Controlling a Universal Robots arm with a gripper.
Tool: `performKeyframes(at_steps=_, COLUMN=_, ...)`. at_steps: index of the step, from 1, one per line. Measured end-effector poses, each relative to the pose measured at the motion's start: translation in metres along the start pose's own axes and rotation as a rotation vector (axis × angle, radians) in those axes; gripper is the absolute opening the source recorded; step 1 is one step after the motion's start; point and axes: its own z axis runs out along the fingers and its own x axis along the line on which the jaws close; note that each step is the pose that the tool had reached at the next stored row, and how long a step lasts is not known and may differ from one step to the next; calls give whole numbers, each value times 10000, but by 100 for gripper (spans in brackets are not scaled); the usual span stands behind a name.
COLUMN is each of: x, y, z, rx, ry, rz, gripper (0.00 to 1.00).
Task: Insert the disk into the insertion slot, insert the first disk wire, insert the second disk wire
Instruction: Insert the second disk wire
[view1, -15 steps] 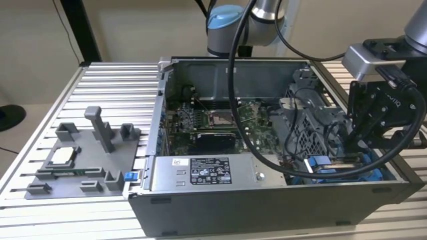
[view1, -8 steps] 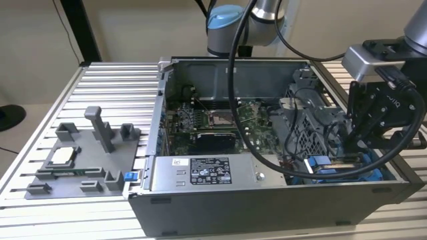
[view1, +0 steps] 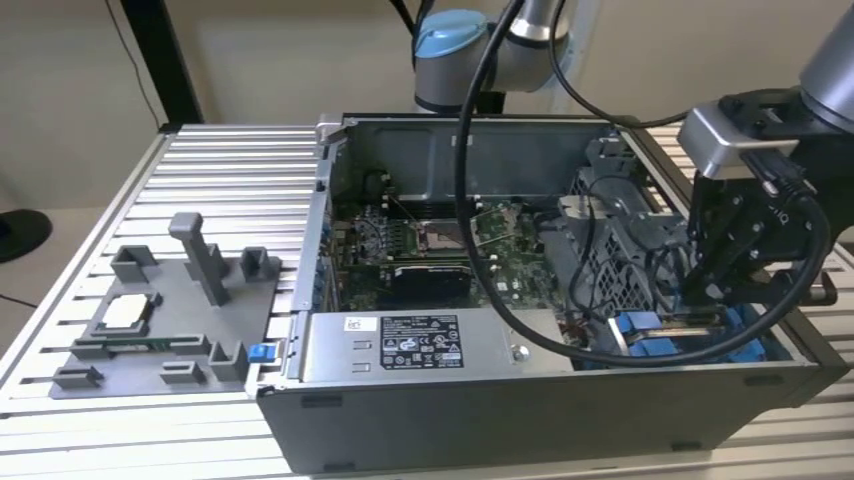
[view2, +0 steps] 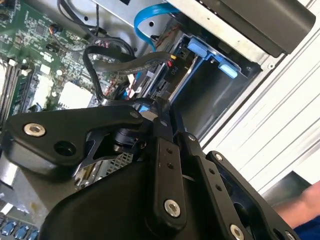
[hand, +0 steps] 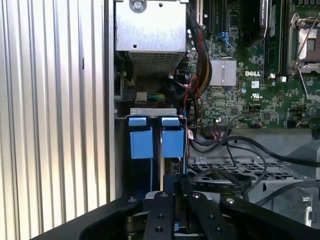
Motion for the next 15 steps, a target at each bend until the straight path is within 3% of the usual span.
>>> performKeyframes(at_steps=2, x=1, y=-9, z=18, rx=-1, ry=-42, rz=0, gripper=0)
performKeyframes(at_steps=7, x=2, y=-71, z=48, rx=-1, ry=-41, rz=0, gripper=0)
performKeyframes(at_steps=15, x=6, y=-75, z=104, rx=-1, ry=-38, rz=0, gripper=0)
